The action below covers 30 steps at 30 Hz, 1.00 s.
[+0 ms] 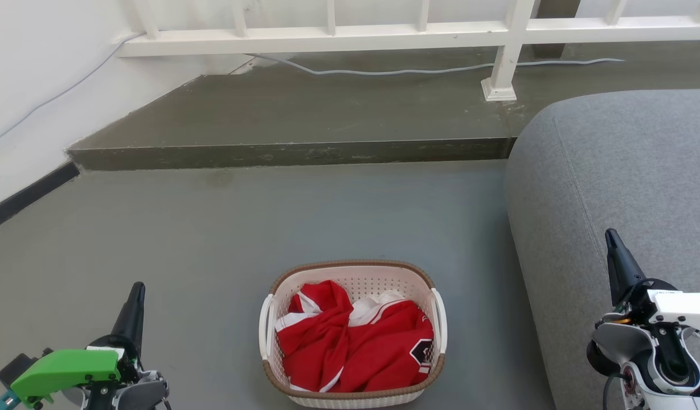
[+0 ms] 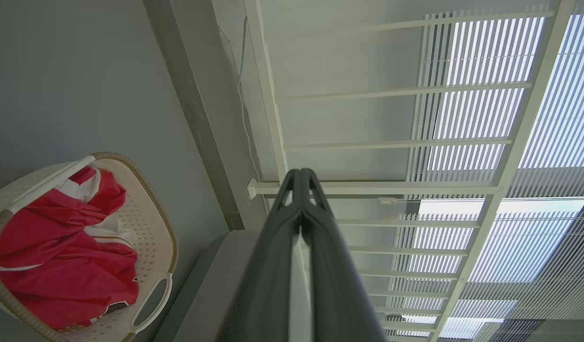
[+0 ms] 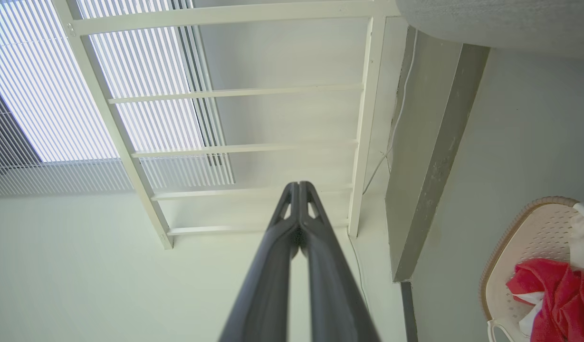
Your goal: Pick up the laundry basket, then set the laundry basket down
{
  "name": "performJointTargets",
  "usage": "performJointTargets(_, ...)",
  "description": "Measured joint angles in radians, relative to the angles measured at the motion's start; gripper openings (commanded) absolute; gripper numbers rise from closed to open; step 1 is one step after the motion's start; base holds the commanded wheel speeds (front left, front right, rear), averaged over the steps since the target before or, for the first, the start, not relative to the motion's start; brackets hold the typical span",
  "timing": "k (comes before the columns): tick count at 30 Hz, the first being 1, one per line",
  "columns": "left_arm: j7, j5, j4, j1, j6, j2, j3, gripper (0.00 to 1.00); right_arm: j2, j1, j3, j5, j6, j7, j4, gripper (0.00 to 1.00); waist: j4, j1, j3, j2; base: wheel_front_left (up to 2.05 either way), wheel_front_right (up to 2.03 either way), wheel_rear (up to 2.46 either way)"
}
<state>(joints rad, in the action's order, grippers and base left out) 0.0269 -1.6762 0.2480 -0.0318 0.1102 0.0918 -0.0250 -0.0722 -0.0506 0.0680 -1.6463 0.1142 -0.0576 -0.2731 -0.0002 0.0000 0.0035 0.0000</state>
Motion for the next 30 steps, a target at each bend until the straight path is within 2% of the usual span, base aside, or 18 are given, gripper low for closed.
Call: performJointTargets(30, 0.003, -0.007, 0.014, -0.011, 0.006, 0.001, 0.007, 0.0, 0.0, -0.003, 0.006, -0.007, 0.0, -0.002, -0.003, 0.0, 0.0, 0.0, -0.001, 0.0, 0.0, 0.0, 0.0)
